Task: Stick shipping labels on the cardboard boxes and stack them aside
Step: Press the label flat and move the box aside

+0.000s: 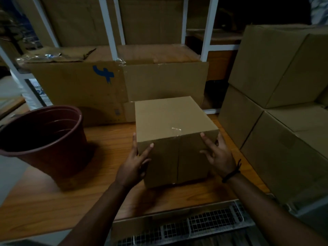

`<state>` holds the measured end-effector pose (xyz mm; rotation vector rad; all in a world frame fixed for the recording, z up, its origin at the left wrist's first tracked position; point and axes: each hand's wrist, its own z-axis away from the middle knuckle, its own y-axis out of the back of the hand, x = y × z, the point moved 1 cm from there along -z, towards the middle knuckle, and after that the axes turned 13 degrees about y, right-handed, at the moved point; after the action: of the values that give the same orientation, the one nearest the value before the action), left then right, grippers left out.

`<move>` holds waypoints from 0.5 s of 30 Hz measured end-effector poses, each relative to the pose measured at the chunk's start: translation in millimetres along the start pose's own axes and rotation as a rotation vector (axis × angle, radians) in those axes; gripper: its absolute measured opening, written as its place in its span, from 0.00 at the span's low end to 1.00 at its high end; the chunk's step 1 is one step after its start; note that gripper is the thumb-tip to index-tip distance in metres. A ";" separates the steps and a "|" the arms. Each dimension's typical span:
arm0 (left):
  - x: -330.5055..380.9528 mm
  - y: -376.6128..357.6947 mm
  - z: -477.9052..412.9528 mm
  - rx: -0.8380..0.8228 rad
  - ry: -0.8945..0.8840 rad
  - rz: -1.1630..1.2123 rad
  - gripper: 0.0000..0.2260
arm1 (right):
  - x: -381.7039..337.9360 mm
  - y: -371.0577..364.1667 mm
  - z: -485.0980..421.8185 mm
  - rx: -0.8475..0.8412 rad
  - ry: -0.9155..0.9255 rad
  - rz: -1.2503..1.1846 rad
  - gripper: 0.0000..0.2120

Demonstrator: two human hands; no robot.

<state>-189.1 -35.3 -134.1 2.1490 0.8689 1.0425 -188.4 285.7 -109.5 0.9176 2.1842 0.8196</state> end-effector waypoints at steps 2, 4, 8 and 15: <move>10.7 14.7 -14.4 0.084 -0.009 0.006 0.33 | -6.4 12.3 -20.1 0.005 -0.031 0.036 0.44; 18.4 29.0 -27.4 0.157 0.014 0.046 0.24 | -10.9 28.5 -43.1 -0.020 -0.068 0.066 0.41; 30.5 50.5 -51.9 0.254 0.155 0.251 0.19 | -10.3 61.5 -83.2 -0.156 -0.143 -0.002 0.38; 26.9 52.6 -74.3 0.075 0.310 0.337 0.27 | 6.4 56.6 -112.6 -0.293 -0.211 0.040 0.34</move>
<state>-222.0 -30.6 -45.1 2.2841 0.7006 1.5665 -252.9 289.1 -1.2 0.8586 1.8134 0.9839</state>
